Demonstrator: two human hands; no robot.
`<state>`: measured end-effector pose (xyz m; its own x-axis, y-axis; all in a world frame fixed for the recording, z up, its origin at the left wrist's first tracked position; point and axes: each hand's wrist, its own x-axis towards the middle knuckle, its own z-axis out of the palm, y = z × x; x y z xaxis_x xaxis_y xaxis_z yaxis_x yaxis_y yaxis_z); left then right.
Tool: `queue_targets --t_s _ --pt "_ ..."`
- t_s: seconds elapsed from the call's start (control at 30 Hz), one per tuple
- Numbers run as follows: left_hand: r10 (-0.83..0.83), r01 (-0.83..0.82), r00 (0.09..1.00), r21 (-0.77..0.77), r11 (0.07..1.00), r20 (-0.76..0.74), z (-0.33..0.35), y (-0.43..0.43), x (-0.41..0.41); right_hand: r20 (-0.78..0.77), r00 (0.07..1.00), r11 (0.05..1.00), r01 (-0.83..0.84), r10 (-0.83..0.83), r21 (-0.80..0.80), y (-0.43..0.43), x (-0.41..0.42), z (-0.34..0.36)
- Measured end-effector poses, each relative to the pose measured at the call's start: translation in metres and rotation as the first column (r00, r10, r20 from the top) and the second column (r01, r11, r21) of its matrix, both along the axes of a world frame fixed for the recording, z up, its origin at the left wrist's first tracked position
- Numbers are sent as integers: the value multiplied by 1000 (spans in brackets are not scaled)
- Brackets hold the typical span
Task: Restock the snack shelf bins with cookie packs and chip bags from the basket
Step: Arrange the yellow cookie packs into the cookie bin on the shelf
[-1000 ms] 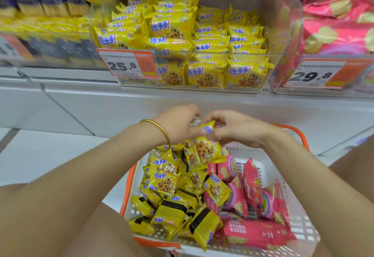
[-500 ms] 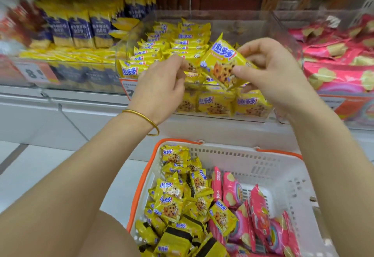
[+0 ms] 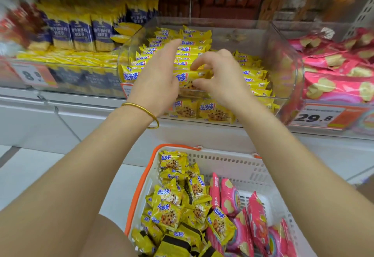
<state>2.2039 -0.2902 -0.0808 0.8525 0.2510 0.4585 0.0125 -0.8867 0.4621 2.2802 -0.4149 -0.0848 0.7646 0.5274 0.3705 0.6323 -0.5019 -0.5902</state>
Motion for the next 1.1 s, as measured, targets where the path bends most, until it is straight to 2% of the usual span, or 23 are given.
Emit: queue_targets --t_s 0.1,0.17,0.27,0.5,0.57,0.63,0.7,0.77,0.8,0.83,0.9,0.97,1.0,1.1 --pt "86 -89 996 297 951 22 0 7 0 -14 1000 1000 8 -9 -21 8 -4 -3" --pt "122 -108 992 370 923 -14 -5 8 -2 -9 998 998 64 -64 16 5 -5 -2" --pt "111 -90 993 405 910 -27 -11 11 -3 -48 984 985 169 -170 -21 2 -3 2" --pt "148 -117 988 405 907 -45 -11 18 -2 -180 981 996 67 -77 -63 8 -5 7" --pt "133 -122 991 420 899 3 -11 14 -5 -220 974 997 37 -50 -64 -2 -4 7" --pt "80 -122 990 436 892 112 -12 5 -12 -185 982 999 43 -45 -15 -18 -6 7" --pt "-10 -67 985 427 902 175 -15 -8 -21 -114 992 992 61 -49 108 -39 -17 5" --pt "-101 46 989 415 909 111 -23 -23 -29 -94 995 976 48 -28 212 -60 -32 -6" --pt "-138 110 990 418 902 37 -31 -30 -33 -111 994 978 31 -8 208 -69 -39 -19" --pt "-172 179 984 422 889 -55 -42 -36 -37 -139 990 988 9 12 156 -77 -44 -36" --pt "-191 285 948 414 865 -255 -63 -47 -44 -252 966 992 -83 56 -99 -89 -49 -78" --pt "-165 360 876 388 848 -453 -81 -57 -48 -400 913 887 -250 83 -387 -96 -50 -125" --pt "-151 381 843 377 844 -516 -88 -59 -49 -469 879 814 -332 84 -477 -98 -51 -149" --pt "-148 419 784 338 843 -602 -98 -67 -48 -577 815 667 -405 -47 -626 -99 -59 -219"
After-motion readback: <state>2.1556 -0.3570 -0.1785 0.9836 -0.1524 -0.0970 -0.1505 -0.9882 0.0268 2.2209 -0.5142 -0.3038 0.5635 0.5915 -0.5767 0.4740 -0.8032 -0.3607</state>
